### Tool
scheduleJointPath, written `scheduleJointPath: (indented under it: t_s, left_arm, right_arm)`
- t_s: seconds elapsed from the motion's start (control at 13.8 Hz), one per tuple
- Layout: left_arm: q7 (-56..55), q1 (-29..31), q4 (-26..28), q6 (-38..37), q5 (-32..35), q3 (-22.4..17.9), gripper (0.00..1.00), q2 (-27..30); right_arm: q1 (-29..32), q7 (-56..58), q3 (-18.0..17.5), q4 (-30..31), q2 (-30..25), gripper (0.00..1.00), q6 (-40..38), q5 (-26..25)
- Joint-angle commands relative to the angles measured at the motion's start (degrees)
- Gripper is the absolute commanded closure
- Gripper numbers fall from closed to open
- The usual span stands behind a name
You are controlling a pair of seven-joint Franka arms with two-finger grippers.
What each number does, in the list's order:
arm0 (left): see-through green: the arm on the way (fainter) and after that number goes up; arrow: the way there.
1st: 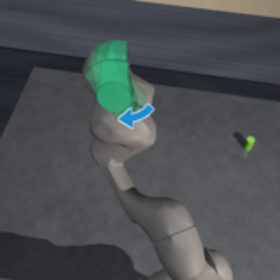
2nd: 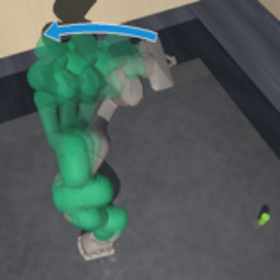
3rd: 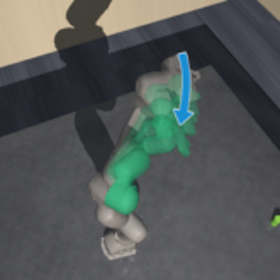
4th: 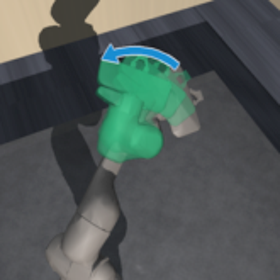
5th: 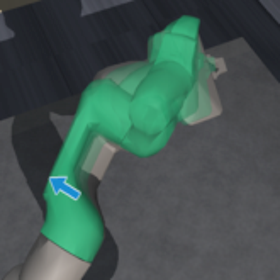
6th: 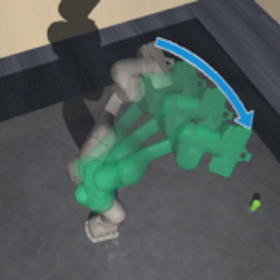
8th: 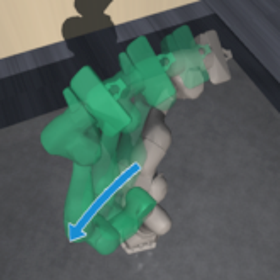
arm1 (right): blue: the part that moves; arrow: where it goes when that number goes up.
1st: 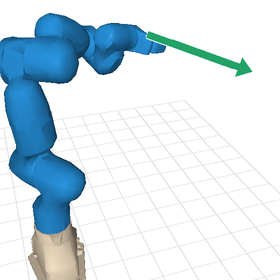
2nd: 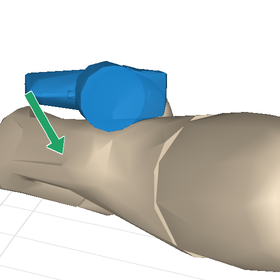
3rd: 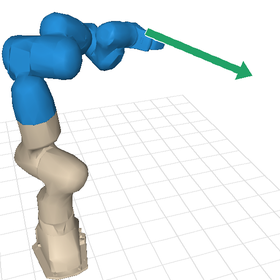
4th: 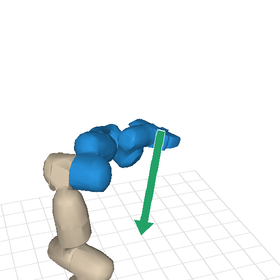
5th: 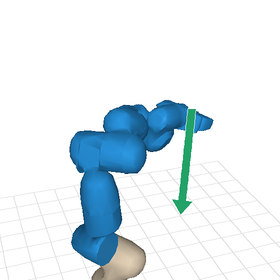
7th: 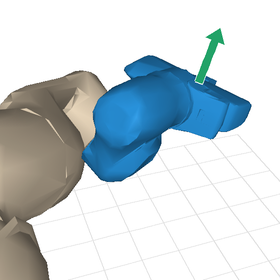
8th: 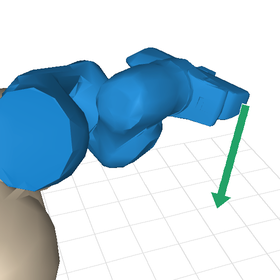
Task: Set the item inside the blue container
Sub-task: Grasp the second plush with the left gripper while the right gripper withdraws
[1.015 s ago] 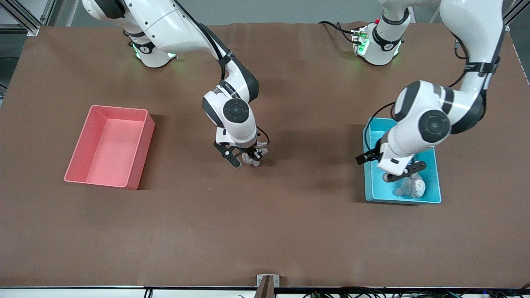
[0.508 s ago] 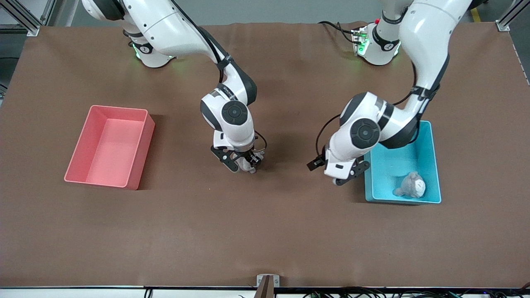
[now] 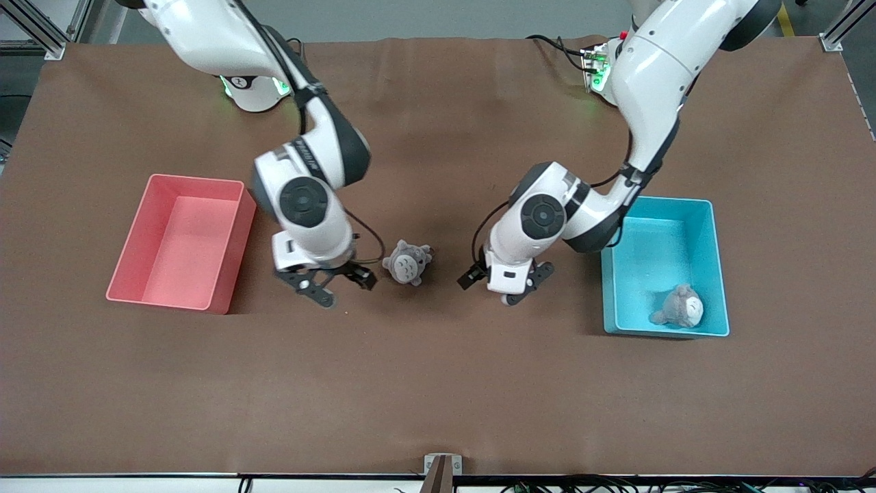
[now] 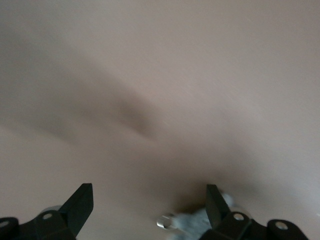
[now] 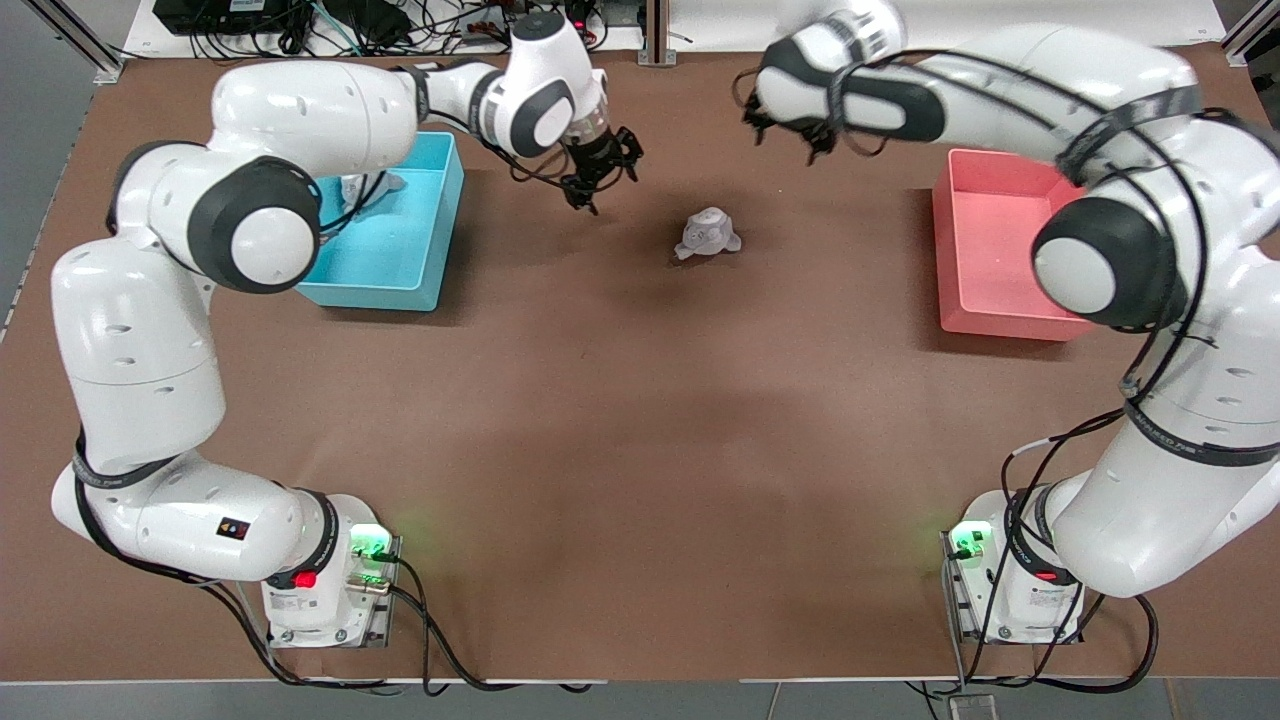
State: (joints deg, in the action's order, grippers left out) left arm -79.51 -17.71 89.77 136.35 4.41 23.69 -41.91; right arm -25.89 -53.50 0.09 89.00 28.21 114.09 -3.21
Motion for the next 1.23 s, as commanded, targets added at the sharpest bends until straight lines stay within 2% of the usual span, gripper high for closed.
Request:
scheduleJointPath:
  t_s: [0.0, 0.22, 0.51, 0.65, 0.87, 1.02, 1.09, 1.16]
  left_arm:
    - [-5.37, -3.63, -5.03, 3.99, -0.9, -0.22, 0.01, -3.78]
    - [-13.36, -9.95, -9.07, 12.24, -0.63, -1.88, 0.03, -8.27]
    - [-18.13, -16.55, -11.01, 14.99, -0.72, -6.63, 0.05, -11.0]
    - [-19.02, -18.23, -10.93, 15.09, -0.55, -8.04, 0.06, -11.79]
    - [-18.93, -20.51, -10.58, 14.91, 0.07, -10.05, 0.12, -12.67]
    - [-18.93, -21.66, -10.58, 14.73, 0.07, -10.76, 0.25, -12.67]
    - [-18.84, -21.66, -10.58, 14.73, 0.07, -10.77, 0.39, -12.67]
    - [-18.58, -21.66, -10.58, 14.73, 0.16, -10.77, 0.61, -12.76]
  right_arm:
    - [7.49, 16.78, -1.23, 2.76, -5.78, 0.0, -5.69, -0.21]
    - [16.27, 33.59, -1.14, 3.37, -9.21, 0.0, -9.57, -0.21]
    - [24.2, 46.88, -0.88, 5.83, -13.69, 0.0, -12.13, -0.21]
    - [24.13, 50.76, 2.79, 5.75, -15.28, 0.0, -14.32, -0.3]
    - [25.36, 53.24, 4.04, 5.49, -17.22, 0.0, -16.87, -0.3]
    - [25.8, 53.41, 4.04, 5.05, -18.62, 0.0, -18.28, -0.3]
    - [26.06, 53.5, 4.04, 4.79, -19.32, 0.0, -18.81, -0.39]
    - [26.15, 54.72, 4.04, 3.91, -19.94, 0.0, -19.94, -0.48]
